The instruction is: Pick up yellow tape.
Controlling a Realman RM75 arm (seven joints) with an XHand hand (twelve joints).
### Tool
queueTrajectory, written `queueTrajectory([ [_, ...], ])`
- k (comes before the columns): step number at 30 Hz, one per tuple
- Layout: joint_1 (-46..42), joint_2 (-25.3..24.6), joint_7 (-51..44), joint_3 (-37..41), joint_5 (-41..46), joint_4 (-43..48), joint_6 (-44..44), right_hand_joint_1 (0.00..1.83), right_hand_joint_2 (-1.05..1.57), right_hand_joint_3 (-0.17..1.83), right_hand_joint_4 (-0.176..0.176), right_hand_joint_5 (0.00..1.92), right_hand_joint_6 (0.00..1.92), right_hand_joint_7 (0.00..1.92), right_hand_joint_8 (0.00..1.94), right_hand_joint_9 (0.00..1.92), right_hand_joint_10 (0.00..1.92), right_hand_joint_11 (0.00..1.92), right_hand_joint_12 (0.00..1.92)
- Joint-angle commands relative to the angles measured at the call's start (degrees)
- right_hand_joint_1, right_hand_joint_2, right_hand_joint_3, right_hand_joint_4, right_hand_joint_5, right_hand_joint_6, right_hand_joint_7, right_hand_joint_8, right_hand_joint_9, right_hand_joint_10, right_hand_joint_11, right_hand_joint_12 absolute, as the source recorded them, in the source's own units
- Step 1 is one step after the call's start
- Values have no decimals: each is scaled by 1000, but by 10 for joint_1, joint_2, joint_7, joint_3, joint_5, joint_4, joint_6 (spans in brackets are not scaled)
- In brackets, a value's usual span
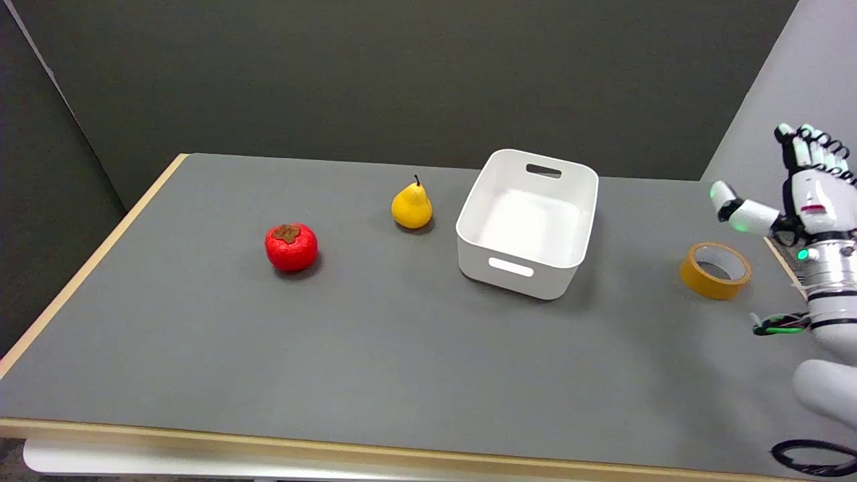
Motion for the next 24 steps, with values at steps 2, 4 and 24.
queueTrajectory([
  [2,-82,-111,-503,-123,349,294,138,309,539,854,1,38,228,-1,56,-1,7,-1,322],
  [4,-82,-111,-505,-157,355,309,174,309,541,855,1,38,224,-1,57,-1,5,-1,313],
  [24,-39,-144,-502,-247,411,286,214,286,505,878,7,37,209,19,86,-1,75,-1,454],
])
